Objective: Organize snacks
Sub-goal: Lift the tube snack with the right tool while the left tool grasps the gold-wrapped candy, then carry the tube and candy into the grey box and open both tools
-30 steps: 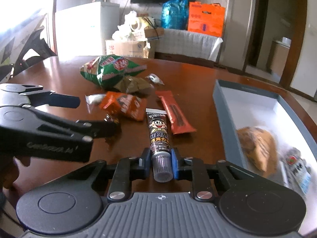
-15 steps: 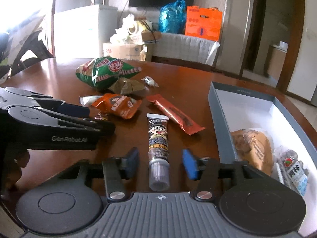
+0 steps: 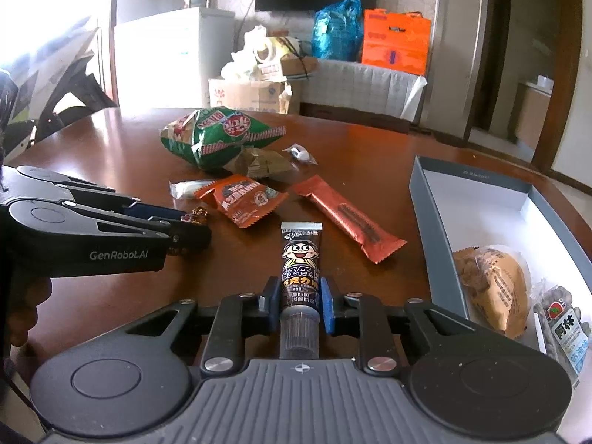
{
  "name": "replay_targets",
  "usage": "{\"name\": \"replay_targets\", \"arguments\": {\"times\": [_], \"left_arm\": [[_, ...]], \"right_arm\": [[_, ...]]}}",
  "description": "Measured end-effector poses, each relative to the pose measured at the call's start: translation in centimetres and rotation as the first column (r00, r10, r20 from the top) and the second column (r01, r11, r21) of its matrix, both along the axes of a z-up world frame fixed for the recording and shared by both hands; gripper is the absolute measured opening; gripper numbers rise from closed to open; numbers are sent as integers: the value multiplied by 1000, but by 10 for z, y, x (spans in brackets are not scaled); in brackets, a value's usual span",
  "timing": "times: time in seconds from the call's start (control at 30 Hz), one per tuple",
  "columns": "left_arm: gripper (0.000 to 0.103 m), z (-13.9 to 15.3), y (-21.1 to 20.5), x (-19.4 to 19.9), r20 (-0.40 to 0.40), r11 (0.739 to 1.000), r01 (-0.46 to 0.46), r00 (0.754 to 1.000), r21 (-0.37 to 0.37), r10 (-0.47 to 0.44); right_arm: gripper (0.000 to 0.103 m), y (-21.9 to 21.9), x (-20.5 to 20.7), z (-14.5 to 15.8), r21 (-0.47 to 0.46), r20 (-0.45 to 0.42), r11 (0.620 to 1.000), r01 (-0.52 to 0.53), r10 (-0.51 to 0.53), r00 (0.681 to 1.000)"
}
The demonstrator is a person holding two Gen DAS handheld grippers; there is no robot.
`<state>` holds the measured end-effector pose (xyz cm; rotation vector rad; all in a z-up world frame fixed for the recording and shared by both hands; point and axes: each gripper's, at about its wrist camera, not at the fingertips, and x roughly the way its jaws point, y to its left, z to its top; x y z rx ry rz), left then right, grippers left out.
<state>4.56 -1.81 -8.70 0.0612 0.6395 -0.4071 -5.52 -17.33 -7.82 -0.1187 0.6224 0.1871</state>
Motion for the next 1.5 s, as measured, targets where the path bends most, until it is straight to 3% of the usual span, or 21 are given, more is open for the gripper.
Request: {"name": "replay_targets", "arguments": {"times": [0.37,1.17,1.5], "left_arm": [[20,9,-4,-15,16,999,51,999,-11,-50],[20,20,-16,-16,29,997,60,998,-52,-59],[20,28,-33,-17,43,992,87,996,-93,-83]], "right_arm": [[24,3,-9,12,4,31,1000,-7,7,999],[24,0,-23,37,-44,177,999,23,-15,984],[24,-14,-28,47,-20,231,998,67,-61,971]]}}
